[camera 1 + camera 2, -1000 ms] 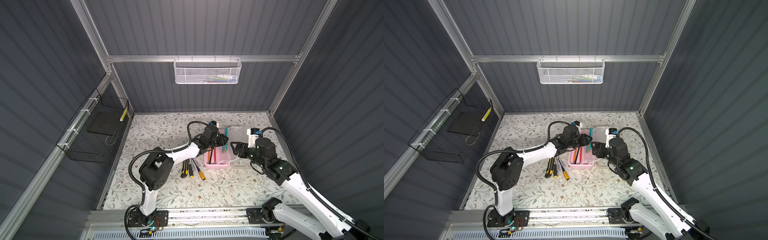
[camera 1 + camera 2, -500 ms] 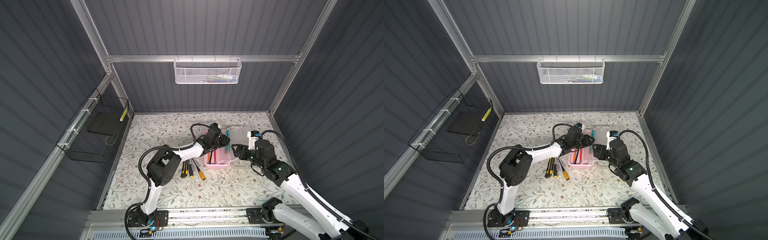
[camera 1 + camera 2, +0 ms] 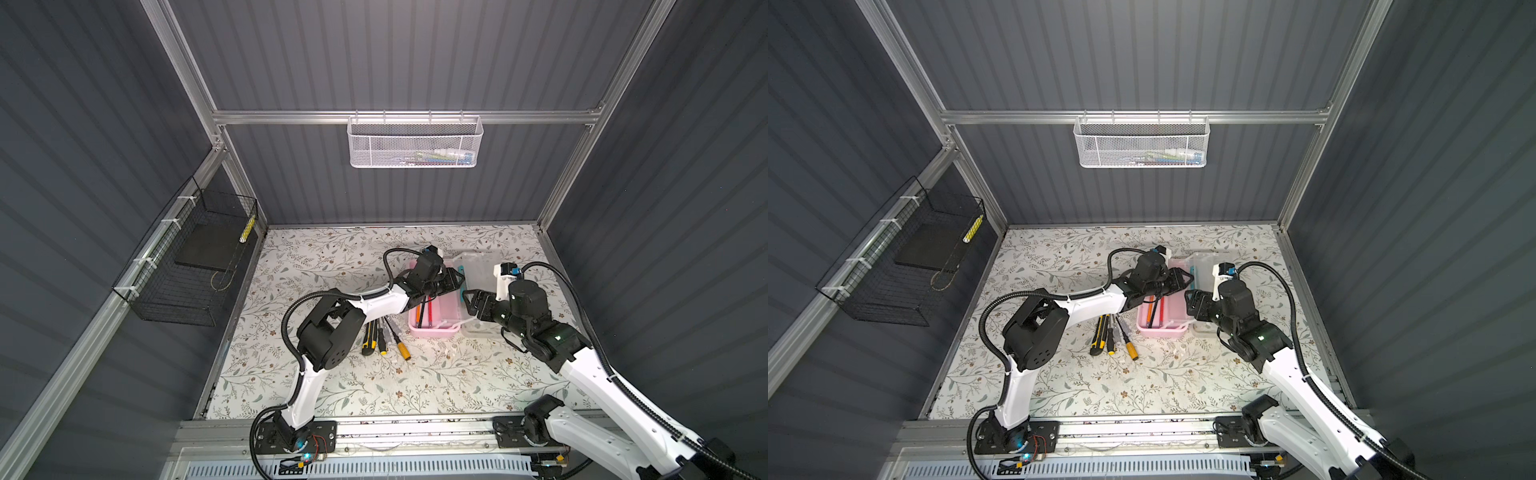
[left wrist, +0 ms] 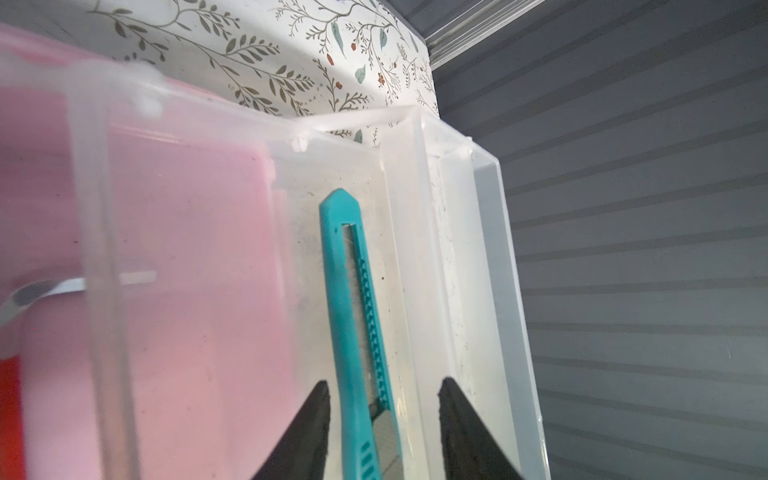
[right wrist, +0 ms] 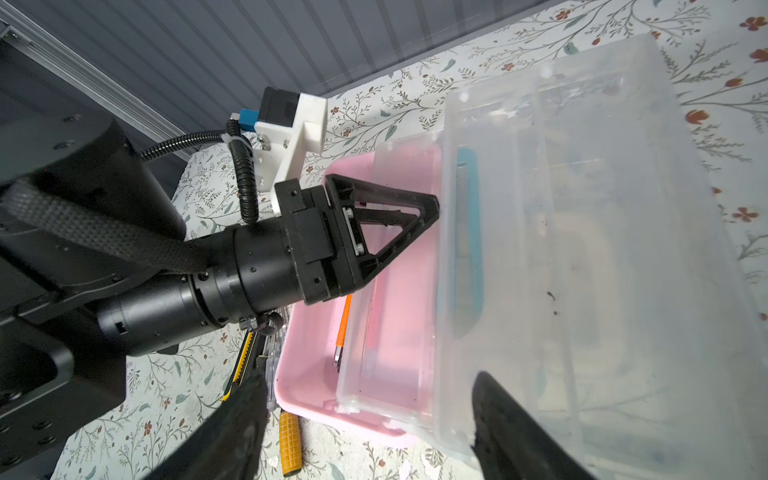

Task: Pack the tool kit
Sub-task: 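Lower the teal box cutter into the clear lid, open, withdraw left gripper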

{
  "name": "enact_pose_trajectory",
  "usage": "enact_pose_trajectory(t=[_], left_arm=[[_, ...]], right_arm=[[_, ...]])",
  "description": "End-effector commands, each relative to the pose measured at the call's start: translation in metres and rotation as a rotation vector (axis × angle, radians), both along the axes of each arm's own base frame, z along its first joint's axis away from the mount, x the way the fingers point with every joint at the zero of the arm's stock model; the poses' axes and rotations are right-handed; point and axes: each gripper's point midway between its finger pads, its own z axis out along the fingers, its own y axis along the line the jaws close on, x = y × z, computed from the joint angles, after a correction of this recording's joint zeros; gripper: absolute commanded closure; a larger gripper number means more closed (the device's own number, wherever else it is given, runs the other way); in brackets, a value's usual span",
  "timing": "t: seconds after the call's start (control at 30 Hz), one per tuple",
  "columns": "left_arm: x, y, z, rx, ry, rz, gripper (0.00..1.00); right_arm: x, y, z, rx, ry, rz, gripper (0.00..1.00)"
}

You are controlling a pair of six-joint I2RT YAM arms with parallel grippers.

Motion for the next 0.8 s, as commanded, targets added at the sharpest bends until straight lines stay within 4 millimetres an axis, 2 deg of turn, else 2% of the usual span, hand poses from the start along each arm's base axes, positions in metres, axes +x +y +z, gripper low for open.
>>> enact_pose_trajectory(t=[0.0,0.17,0.27,0.33,0.57,0.6,0.7,0.77], left_arm=[[-0.002,-0.001,0.031,-0.022,-0.070,-0.027,0.56],[0.000,0.032,0.062,0.111,-0.221,0.003,0.53],[-0.002,0.064,0.075,0.241,-0.307,0.031,0.48],[-0.004,0.090,0.074,0.350,-0.331,0.060,0.46],[-0.020,0.191,0.026,0.627,-0.238,0.159,0.44],[-0.024,0.204,0.016,0.650,-0.205,0.169,0.44],[-0.040,0.239,-0.011,0.733,-0.118,0.201,0.48],[-0.051,0.253,-0.022,0.759,-0.086,0.215,0.50]], right_arm=[[0.004,0.003,0.012,0.019,-0.027,0.013,0.23],[0.009,0.011,0.030,0.002,-0.048,0.056,0.24],[0.014,0.019,0.039,0.007,-0.052,0.084,0.24],[0.017,0.027,0.043,0.022,-0.054,0.112,0.25],[0.021,0.065,0.044,-0.006,-0.037,0.209,0.26],[0.023,0.073,0.036,-0.029,-0.015,0.223,0.26],[0.022,0.091,0.029,-0.043,0.010,0.268,0.26],[0.022,0.100,0.024,-0.044,0.026,0.288,0.26]])
